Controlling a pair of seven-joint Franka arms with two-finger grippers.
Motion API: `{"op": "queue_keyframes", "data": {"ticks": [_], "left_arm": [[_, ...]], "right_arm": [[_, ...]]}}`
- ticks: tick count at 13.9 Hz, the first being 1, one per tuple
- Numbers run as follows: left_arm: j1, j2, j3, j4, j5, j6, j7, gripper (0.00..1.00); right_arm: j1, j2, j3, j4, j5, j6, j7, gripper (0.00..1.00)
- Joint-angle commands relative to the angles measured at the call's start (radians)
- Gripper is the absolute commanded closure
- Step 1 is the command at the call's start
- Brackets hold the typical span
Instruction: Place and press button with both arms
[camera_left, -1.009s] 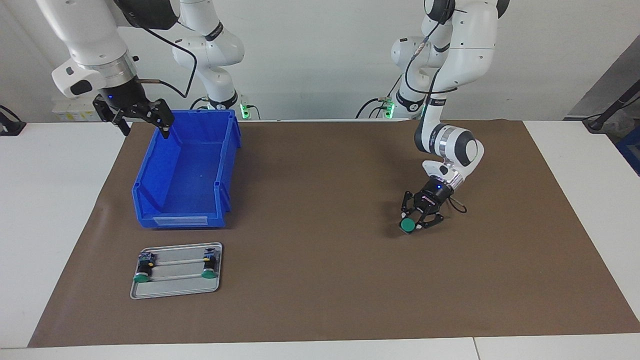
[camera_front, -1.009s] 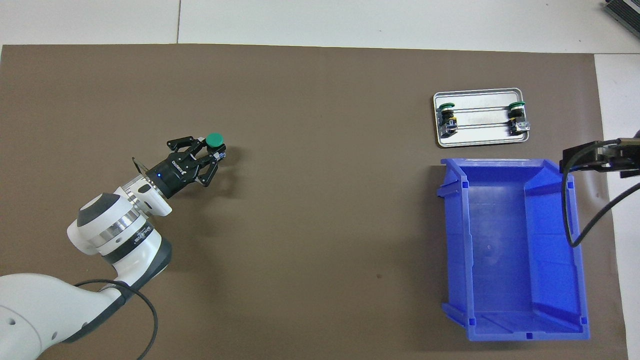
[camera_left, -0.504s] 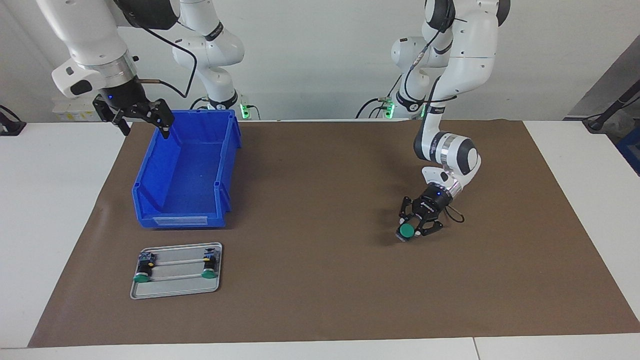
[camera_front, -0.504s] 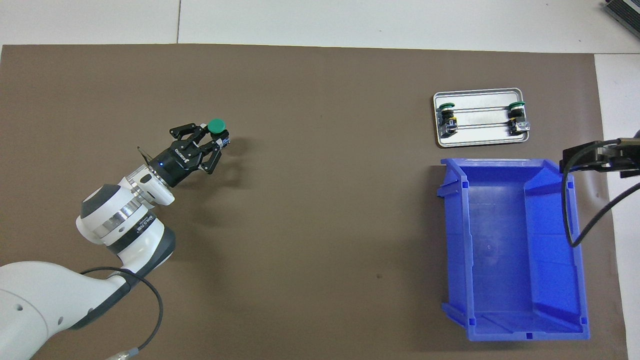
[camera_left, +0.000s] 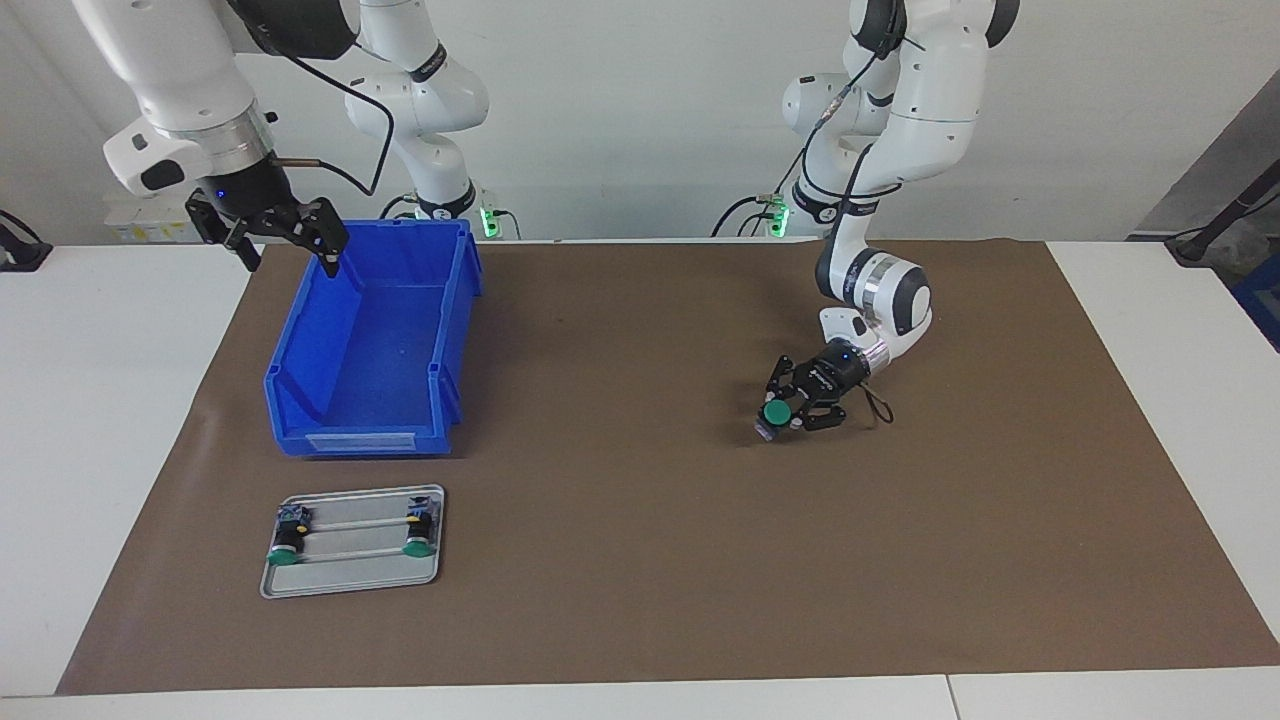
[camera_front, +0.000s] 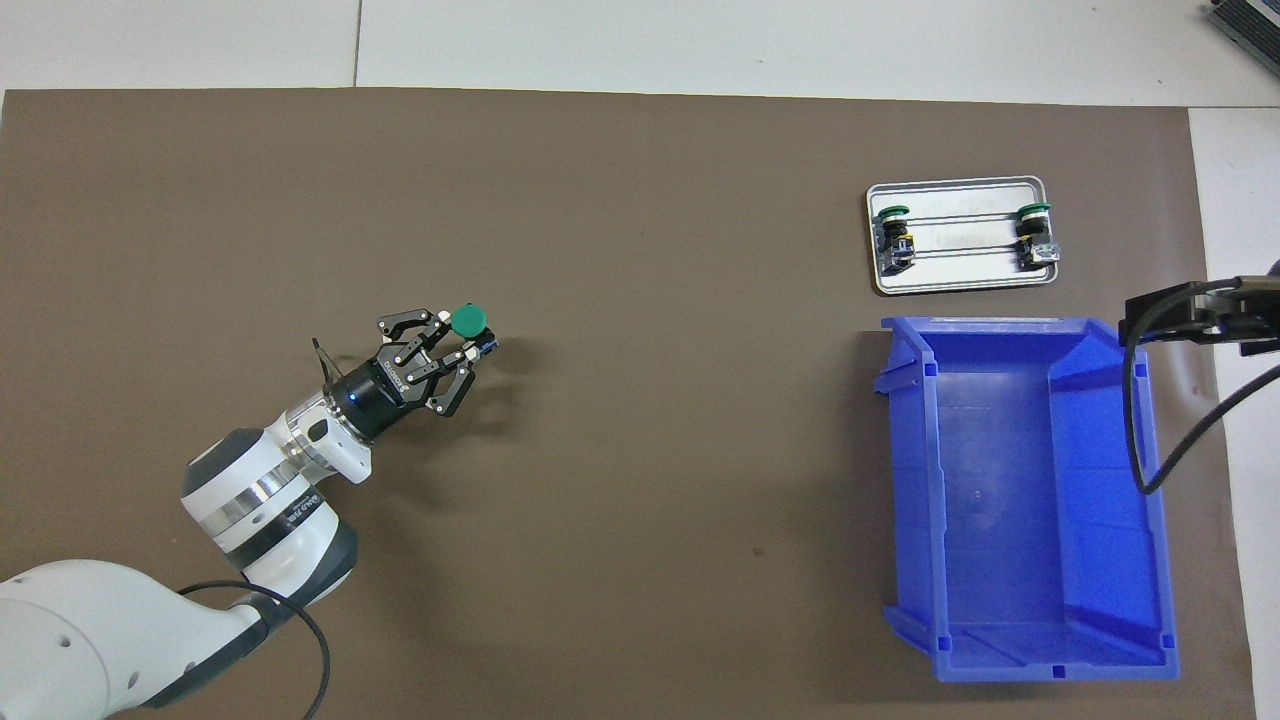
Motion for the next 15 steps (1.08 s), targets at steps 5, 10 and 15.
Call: {"op": "queue_keyframes", "data": {"ticks": [5,10,15], "left_arm": [[-0.040,-0.054,0.013,-0.119,0.138,-0.041,0.179,1.00],[-0.063,-0.063,0.013,-0.162,0.141,-0.067,0.210,1.00],[-0.055,-0.060,0.015,-0.223,0.168,-0.205,0.303,1.00]], "right_arm": [[-0.005,-0.014,0.006,-0.008,0.007,-0.009,0.005,0.00],[-0.005,-0.014,0.006,-0.008,0.007,-0.009,0.005,0.00],[-0.005,-0.014,0.006,-0.008,0.007,-0.009,0.005,0.00]]}}
